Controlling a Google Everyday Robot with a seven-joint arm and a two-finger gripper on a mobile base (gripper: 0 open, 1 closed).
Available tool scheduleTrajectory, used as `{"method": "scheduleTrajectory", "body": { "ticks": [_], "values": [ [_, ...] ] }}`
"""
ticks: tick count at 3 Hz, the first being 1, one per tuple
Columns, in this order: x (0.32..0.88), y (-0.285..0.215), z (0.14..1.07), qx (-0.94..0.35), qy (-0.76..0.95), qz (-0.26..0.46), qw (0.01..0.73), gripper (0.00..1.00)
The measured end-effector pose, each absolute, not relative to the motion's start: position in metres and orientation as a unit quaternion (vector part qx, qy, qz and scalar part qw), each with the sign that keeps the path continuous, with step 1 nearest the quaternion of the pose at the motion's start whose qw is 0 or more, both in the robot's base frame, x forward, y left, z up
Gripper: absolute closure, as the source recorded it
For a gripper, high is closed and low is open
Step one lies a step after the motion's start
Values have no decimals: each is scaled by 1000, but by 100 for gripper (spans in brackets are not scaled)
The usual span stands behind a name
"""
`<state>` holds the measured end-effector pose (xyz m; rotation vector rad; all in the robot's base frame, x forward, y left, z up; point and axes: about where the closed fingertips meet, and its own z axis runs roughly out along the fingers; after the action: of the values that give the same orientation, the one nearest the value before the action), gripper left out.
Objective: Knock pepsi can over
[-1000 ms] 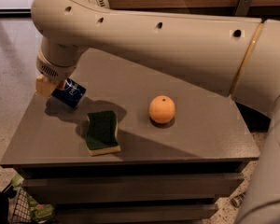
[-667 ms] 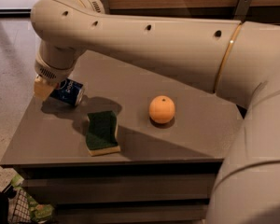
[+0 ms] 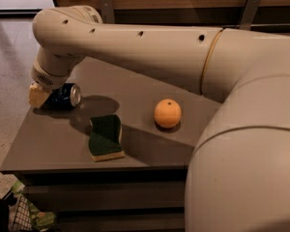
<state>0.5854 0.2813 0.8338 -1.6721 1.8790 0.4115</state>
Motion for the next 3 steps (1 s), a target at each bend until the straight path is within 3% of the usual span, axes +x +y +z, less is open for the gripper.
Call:
{"method": "scheduleTrajectory", "body": {
  "ticks": [1, 3],
  "values": [
    [585, 281, 834, -627, 705, 154, 292, 82],
    [583, 283, 833, -629, 704, 155, 291, 35]
  ]
}}
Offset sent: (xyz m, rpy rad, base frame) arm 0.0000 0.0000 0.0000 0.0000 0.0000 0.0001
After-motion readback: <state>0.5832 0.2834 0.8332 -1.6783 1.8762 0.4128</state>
